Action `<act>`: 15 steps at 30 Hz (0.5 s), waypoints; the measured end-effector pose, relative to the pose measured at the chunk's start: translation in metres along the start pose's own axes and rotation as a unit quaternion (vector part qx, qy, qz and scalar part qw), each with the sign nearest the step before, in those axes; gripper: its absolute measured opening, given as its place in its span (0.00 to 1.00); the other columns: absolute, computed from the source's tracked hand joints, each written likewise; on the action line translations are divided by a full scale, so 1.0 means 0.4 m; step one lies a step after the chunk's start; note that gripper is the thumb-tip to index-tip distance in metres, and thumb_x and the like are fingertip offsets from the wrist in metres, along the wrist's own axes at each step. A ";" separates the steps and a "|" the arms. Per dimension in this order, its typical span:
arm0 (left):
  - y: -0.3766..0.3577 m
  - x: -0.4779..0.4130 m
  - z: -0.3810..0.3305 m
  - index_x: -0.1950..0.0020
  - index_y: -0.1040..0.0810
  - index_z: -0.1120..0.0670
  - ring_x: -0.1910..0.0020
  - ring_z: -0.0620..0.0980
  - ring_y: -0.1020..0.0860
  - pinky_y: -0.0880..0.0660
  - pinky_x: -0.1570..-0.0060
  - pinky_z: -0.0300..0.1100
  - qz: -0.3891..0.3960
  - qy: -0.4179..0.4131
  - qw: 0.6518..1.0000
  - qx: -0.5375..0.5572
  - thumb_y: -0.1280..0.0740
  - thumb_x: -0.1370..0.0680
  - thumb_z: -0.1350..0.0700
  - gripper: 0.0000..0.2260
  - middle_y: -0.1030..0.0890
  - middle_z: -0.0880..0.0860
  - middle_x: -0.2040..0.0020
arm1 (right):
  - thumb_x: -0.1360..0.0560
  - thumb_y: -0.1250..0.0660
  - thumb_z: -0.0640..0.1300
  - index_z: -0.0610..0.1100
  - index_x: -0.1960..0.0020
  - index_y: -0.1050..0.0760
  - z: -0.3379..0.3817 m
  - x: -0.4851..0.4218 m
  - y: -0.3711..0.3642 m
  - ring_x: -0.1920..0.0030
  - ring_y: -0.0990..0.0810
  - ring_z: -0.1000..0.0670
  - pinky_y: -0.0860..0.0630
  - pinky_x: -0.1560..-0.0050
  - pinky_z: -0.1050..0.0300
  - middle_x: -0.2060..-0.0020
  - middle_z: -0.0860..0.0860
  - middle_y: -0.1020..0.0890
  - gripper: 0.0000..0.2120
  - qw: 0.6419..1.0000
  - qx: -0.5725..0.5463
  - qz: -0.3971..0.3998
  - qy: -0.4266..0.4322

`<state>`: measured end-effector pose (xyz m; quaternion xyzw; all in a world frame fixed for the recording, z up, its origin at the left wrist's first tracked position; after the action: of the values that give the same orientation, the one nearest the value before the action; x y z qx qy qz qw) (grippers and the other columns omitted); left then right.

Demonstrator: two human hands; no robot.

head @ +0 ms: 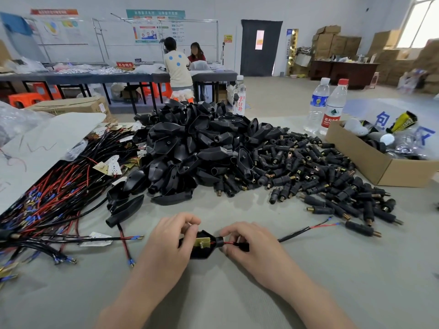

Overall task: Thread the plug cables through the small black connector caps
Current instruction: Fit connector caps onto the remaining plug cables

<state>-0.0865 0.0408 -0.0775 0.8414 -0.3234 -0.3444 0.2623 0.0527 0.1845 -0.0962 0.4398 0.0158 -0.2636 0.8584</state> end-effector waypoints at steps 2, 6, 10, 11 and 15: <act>-0.001 0.002 -0.002 0.52 0.26 0.39 0.46 0.40 0.27 0.32 0.51 0.31 0.004 -0.016 1.000 -0.015 0.36 0.19 0.51 0.06 0.26 0.33 0.50 | 0.23 0.31 0.53 0.61 0.43 0.23 0.000 -0.001 -0.001 0.50 0.29 0.61 0.34 0.48 0.65 0.58 0.66 0.25 0.10 1.000 -0.003 0.001 -0.002; -0.001 0.002 0.000 0.53 0.25 0.40 0.48 0.39 0.28 0.33 0.52 0.30 0.039 -0.045 0.998 -0.028 0.35 0.20 0.50 0.04 0.28 0.36 0.51 | 0.23 0.31 0.53 0.61 0.43 0.23 -0.003 -0.001 0.001 0.49 0.29 0.62 0.34 0.48 0.65 0.57 0.67 0.24 0.09 1.000 -0.010 -0.001 -0.004; 0.001 -0.002 -0.008 0.51 0.23 0.44 0.50 0.39 0.28 0.30 0.50 0.36 0.036 -0.078 0.994 -0.070 0.32 0.20 0.56 0.06 0.27 0.36 0.54 | 0.23 0.31 0.52 0.61 0.43 0.23 -0.001 -0.001 0.000 0.50 0.29 0.62 0.33 0.47 0.64 0.58 0.65 0.24 0.09 1.000 -0.011 0.001 -0.004; 0.001 -0.002 -0.014 0.51 0.22 0.46 0.51 0.40 0.27 0.29 0.50 0.39 0.027 -0.088 0.992 -0.082 0.33 0.20 0.57 0.05 0.27 0.36 0.54 | 0.23 0.31 0.52 0.60 0.43 0.23 -0.001 -0.001 0.000 0.50 0.29 0.62 0.33 0.46 0.63 0.59 0.65 0.25 0.10 1.000 -0.008 0.002 -0.005; 0.002 0.002 -0.031 0.49 0.25 0.42 0.50 0.39 0.26 0.31 0.50 0.36 -0.020 -0.061 0.997 -0.038 0.38 0.19 0.56 0.08 0.25 0.35 0.55 | 0.23 0.30 0.51 0.60 0.42 0.24 0.000 -0.001 0.001 0.50 0.28 0.62 0.34 0.48 0.64 0.57 0.66 0.24 0.10 1.000 -0.019 -0.003 0.000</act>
<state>-0.0772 0.0424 -0.0694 0.8144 -0.3087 -0.4127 0.2668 0.0526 0.1849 -0.0960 0.4235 0.0220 -0.2662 0.8656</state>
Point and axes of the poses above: each hand's wrist, its own x-axis away from the middle knuckle, its own y-axis out of the back of the hand, z = x × y, the point moved 3 cm from there along -x, towards the middle knuckle
